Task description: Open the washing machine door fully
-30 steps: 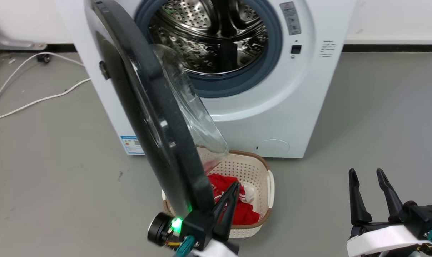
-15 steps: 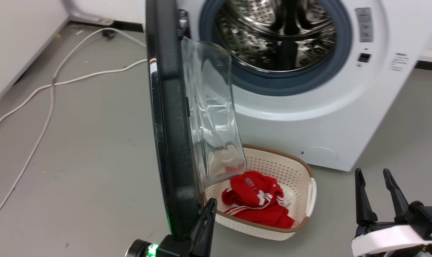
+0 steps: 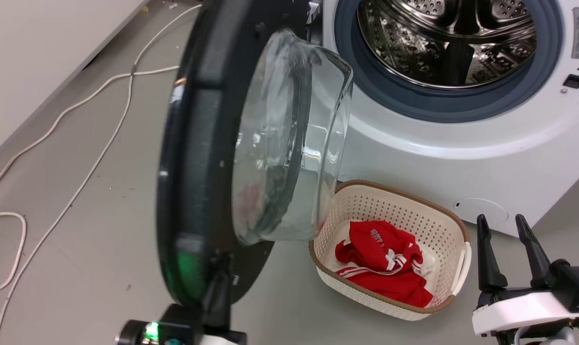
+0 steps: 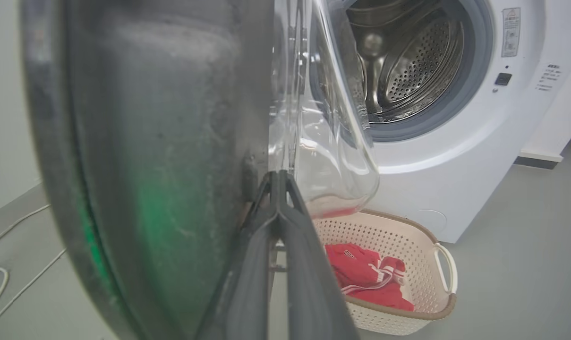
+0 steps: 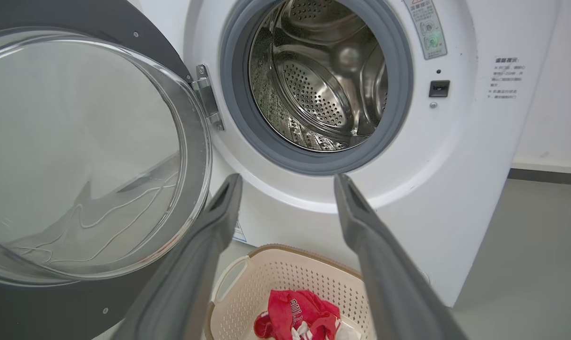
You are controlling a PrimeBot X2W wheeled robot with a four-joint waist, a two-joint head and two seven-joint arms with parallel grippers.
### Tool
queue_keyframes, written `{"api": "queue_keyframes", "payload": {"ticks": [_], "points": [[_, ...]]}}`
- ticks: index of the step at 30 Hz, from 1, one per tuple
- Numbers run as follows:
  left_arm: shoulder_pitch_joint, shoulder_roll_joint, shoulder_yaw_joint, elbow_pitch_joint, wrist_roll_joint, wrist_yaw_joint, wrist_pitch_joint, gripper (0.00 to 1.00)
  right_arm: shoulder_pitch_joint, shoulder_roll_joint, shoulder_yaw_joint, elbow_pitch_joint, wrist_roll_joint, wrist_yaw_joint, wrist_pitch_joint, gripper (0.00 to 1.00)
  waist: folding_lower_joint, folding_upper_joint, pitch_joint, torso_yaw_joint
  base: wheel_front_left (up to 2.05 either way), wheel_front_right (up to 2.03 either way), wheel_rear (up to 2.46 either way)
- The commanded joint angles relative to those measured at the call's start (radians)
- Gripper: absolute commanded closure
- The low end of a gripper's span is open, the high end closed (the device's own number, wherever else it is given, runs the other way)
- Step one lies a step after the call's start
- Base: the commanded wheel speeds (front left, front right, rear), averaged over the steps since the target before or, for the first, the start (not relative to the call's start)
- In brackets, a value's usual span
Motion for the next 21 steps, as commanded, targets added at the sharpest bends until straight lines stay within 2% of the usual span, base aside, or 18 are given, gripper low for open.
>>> {"api": "queue_keyframes", "payload": {"ticks": [1,11,18,21], "points": [[-0.02,0.016,0.029,0.01,-0.011,0.01,-0.006,1.0,-0.011,0.001,0.002,-0.005,0.0,-0.001,0.002,0.0,0.0,0.0,0.008,0.002,0.0,0.0,0.0],[-0.082,0.094,0.261,0.115,-0.082,0.031,-0.023,1.0,-0.034,0.001,0.008,-0.011,-0.012,0.0,0.011,0.0,0.0,0.0,0.027,-0.051,0.0,0.0,0.0],[-0.136,0.138,0.413,0.174,-0.107,-0.002,-0.026,1.0,-0.045,0.001,0.006,-0.027,-0.02,0.0,0.017,0.0,0.0,0.0,0.046,-0.089,0.0,0.0,0.0],[-0.153,0.139,0.462,0.193,-0.093,-0.022,-0.026,1.0,-0.047,0.001,0.006,-0.031,-0.023,0.0,0.02,0.0,0.0,0.0,0.053,-0.103,0.0,0.0,0.0]]}}
